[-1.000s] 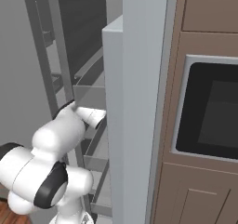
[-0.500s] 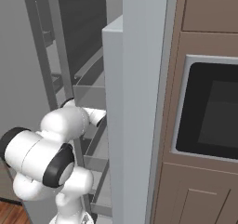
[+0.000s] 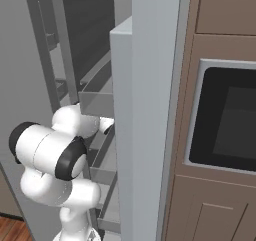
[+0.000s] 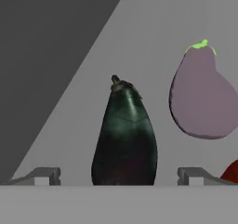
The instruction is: Take the bell pepper, eggplant, and eggplant from the freezer and place them in the bowl on the counter.
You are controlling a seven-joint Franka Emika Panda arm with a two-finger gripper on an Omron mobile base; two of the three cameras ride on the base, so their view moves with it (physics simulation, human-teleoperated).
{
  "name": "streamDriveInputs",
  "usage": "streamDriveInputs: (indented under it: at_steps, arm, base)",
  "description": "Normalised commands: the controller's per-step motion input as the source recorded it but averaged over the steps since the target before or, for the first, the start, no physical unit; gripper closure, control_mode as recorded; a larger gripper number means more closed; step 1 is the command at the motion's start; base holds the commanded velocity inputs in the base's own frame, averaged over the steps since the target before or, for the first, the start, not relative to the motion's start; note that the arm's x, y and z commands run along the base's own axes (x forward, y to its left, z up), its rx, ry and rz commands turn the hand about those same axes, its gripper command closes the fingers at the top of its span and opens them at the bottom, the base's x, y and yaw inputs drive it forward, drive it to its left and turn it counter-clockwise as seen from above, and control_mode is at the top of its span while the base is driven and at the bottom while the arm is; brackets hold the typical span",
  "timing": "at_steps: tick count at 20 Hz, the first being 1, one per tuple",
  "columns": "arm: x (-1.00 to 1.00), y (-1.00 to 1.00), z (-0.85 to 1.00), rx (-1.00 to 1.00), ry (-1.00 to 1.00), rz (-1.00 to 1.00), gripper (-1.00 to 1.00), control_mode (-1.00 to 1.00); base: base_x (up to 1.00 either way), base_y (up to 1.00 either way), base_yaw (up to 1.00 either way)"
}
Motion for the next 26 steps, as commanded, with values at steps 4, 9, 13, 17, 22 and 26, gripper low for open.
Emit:
streamDriveInputs:
  at_steps: [4, 9, 13, 17, 22, 26]
  arm:
    - [0.16, 0.00, -0.19, 0.00, 0.00, 0.04, -1.00, -1.00]
    - [0.14, 0.00, -0.17, 0.00, 0.00, 0.03, -1.00, -1.00]
    - [0.09, 0.00, -0.24, 0.00, 0.00, 0.03, -1.00, -1.00]
    - [0.02, 0.11, -0.58, 0.00, 0.09, 0.00, 1.00, -1.00]
    - [0.00, 0.06, -0.67, 0.00, 0.15, 0.00, 1.00, -1.00]
    - [0.00, 0.00, -0.67, 0.00, 0.13, 0.00, 1.00, -1.00]
  base:
    - [0.00, 0.00, 0.00]
    - [0.00, 0.00, 0.00]
    - [0.00, 0.00, 0.00]
    - [0.00, 0.00, 0.00]
    - [0.00, 0.00, 0.00]
    - [0.00, 0.00, 0.00]
